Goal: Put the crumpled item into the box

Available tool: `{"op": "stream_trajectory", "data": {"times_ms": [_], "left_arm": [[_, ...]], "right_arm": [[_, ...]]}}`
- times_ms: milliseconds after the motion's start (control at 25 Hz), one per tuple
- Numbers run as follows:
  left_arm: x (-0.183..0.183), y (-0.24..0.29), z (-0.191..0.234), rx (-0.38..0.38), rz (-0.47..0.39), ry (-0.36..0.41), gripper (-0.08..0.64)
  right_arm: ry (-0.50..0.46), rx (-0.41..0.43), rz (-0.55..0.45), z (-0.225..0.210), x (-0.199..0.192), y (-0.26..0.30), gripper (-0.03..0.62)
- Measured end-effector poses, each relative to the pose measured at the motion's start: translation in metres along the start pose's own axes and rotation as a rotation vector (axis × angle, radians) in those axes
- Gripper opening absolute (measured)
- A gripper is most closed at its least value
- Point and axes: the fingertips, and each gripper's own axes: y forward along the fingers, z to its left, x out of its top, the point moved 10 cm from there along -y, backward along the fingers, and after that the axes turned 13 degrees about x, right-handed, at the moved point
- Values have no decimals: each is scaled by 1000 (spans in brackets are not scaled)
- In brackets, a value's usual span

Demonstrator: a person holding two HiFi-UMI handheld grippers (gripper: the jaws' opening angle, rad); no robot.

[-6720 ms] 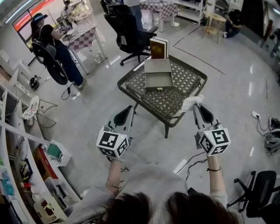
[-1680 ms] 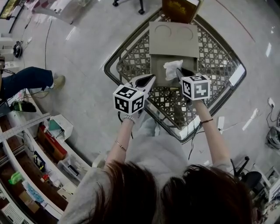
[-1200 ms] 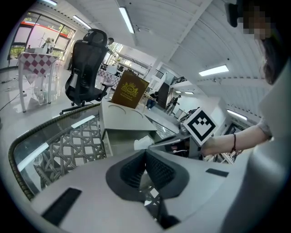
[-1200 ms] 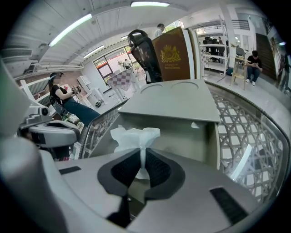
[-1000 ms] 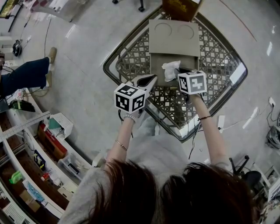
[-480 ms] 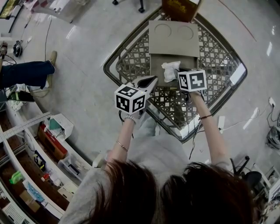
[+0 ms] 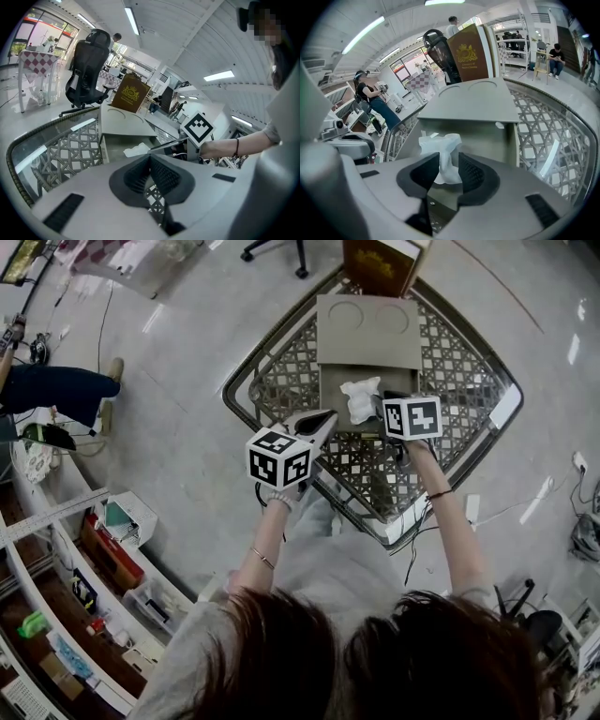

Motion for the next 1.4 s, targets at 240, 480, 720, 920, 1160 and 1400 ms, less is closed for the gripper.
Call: {"op": "stream_trajectory", "data": {"times_ms": [240,480,720,920,1160,1400], "left_arm": [[6,-8,-5,-4,-20,8,17],[12,-17,-9,-7,-46,11,17],[18,-27,-16,-17,-82,19,17],[24,-42,-23,-25,-118,28,17],[35,-64,-32,-27,-179,54,17],[48,-83,-38,-31,-241,89,17]], "right_arm": [[-36,-16,-52,10,4,-16,115],[-113,-4,-100,25,8,-33,45],[-169,37,-129,40,5,-47,23],[-209,74,-187,57,5,-69,21],[-217,116,-303,78,8,-101,21],[-237,127,-410,95,14,-130,21]]}}
